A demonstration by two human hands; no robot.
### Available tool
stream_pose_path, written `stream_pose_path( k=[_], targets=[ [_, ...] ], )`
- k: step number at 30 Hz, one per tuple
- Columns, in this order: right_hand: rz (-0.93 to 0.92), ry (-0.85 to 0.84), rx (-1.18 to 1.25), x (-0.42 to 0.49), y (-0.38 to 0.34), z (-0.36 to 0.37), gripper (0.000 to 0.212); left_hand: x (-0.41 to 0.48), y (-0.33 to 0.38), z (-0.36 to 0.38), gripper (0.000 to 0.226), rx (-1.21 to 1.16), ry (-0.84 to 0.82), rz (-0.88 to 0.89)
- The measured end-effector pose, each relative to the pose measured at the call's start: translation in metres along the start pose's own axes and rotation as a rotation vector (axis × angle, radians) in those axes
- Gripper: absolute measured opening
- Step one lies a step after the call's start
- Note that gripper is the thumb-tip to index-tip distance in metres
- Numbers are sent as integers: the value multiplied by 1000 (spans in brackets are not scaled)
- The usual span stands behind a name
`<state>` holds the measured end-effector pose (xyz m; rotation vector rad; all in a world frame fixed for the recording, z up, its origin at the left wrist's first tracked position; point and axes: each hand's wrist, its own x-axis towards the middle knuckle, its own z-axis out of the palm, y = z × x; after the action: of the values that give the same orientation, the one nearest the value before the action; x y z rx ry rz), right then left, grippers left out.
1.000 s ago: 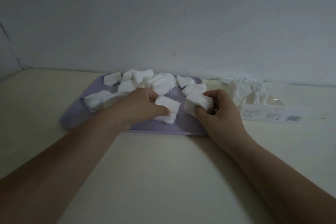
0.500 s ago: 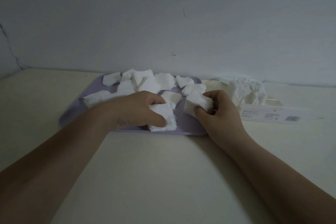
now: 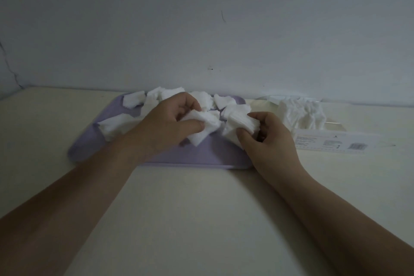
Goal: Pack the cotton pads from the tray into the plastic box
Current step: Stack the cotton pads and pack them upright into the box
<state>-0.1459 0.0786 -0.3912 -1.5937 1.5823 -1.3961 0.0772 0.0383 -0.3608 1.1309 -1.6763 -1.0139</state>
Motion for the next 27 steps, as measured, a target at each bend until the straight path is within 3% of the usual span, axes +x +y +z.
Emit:
stream_pose_path(
  k=[7,12,17,22,27],
  targets=[
    [1,33,13,0,1,-1,34,0,4,-3,38,-126,32,15],
    [-10,100,-3,1,0,-4,30,3,5,-5,61,-230,3,1],
    [-4,98,41,1,-2,-6,33,-1,3,-1,49,-201,-124,15],
    [24,-51,123,-1,-3,-6,34,-8,5,13,33,-88,-290,61],
    [32,-155,182,1,-1,-7,30,-14,2,22,40,-122,-143,41]
  ],
)
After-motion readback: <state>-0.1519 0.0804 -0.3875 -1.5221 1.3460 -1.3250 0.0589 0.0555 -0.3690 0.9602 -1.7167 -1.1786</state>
